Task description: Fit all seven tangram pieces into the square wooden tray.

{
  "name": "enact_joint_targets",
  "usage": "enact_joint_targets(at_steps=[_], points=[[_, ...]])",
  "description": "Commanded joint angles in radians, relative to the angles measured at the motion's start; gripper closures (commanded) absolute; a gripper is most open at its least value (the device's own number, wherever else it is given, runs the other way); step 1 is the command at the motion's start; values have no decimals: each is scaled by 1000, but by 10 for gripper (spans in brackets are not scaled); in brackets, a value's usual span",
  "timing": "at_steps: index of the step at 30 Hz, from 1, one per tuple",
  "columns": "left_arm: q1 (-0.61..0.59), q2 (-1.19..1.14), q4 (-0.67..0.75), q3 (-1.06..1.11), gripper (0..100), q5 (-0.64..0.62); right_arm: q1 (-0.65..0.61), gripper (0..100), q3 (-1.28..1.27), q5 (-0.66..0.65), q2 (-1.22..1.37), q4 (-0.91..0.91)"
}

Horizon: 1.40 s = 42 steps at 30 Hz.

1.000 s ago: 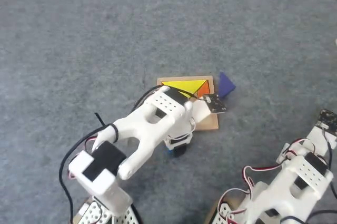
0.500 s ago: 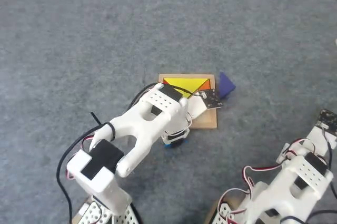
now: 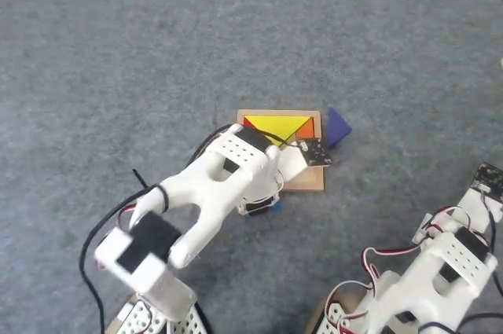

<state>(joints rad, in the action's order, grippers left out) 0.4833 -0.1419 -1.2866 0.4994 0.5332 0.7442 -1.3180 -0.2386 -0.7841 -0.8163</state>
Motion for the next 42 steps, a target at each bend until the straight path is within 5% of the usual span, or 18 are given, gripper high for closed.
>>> enact_joint_targets(at_steps=[1,6,17,28,42], points=[[-8,147,-32,-28,912,8,8,912,11,-9,4,21],[-3,112,-31,-36,761,8,8,912,11,-9,4,21],[12,-84,80,-94,761,8,8,912,11,-9,4,21],[230,-89,-40,-113,803,-66,8,912,12,-9,4,22],[233,-95,-38,-197,788,-54,8,912,12,-9,4,22]])
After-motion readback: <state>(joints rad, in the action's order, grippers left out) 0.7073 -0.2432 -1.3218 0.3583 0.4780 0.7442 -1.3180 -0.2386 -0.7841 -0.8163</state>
